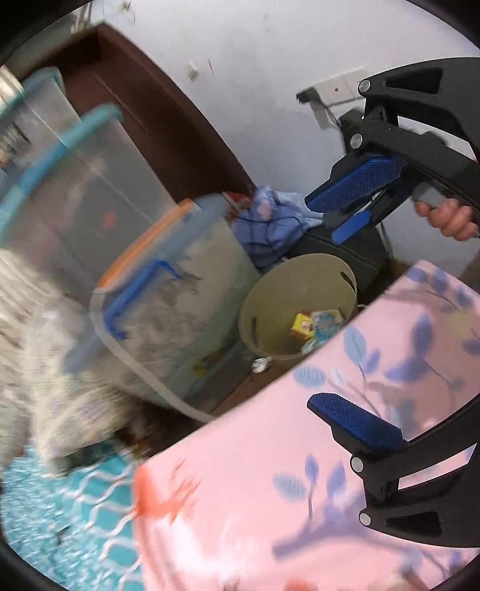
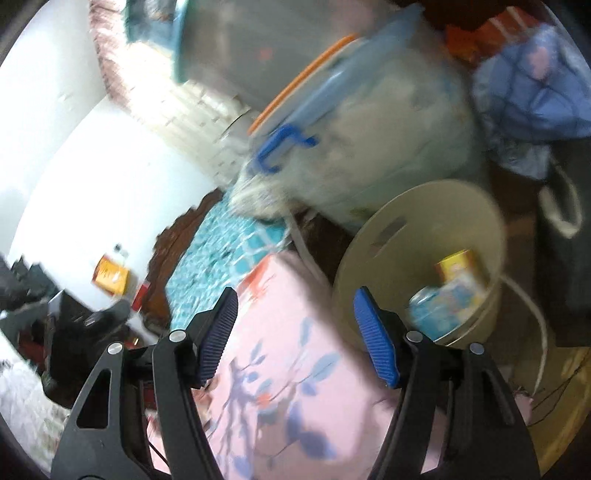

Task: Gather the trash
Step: 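Carry both items to the wastebasket and open both tools to drop them, then grasp the red snack wrapper with the left tool while the right grasps the paper cup, then carry wrapper and cup to the wastebasket and open both tools to drop them, then grasp the orange peel with the left tool while the right grasps the green packet, then carry peel and packet to the wastebasket and open both tools to drop them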

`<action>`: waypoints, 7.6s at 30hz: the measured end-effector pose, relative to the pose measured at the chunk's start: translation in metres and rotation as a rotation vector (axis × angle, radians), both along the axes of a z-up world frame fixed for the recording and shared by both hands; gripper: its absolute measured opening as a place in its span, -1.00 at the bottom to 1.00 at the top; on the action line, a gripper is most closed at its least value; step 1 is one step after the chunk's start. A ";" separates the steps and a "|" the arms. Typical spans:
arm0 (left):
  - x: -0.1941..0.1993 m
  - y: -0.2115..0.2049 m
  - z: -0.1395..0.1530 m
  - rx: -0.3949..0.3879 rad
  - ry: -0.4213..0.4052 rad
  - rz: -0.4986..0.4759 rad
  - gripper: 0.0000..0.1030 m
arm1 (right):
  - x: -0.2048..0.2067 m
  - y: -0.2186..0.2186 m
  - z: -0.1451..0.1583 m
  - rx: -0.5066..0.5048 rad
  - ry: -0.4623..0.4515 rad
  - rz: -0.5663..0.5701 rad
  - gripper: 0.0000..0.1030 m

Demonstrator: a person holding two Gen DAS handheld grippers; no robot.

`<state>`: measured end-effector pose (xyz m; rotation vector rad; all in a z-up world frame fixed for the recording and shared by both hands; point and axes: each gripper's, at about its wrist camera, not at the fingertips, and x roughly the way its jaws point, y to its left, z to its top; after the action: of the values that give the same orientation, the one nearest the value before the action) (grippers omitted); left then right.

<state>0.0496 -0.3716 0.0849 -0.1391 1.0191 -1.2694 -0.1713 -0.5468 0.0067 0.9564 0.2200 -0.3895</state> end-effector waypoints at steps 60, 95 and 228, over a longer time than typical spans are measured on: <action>0.033 0.239 -0.026 0.089 -0.085 0.175 -0.91 | 0.090 0.173 -0.002 -0.438 0.301 0.339 -0.56; -0.007 -0.047 -0.008 0.027 -0.082 -0.043 0.17 | -0.008 -0.020 0.001 -0.248 0.148 -0.058 0.34; -0.004 -0.084 -0.033 0.305 -0.405 0.152 0.03 | 0.012 -0.040 -0.008 -0.183 0.234 -0.035 0.42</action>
<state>0.0453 -0.4560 0.0517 0.2624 0.8199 -0.9407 -0.1594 -0.5870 -0.0016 0.7351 0.3742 -0.5449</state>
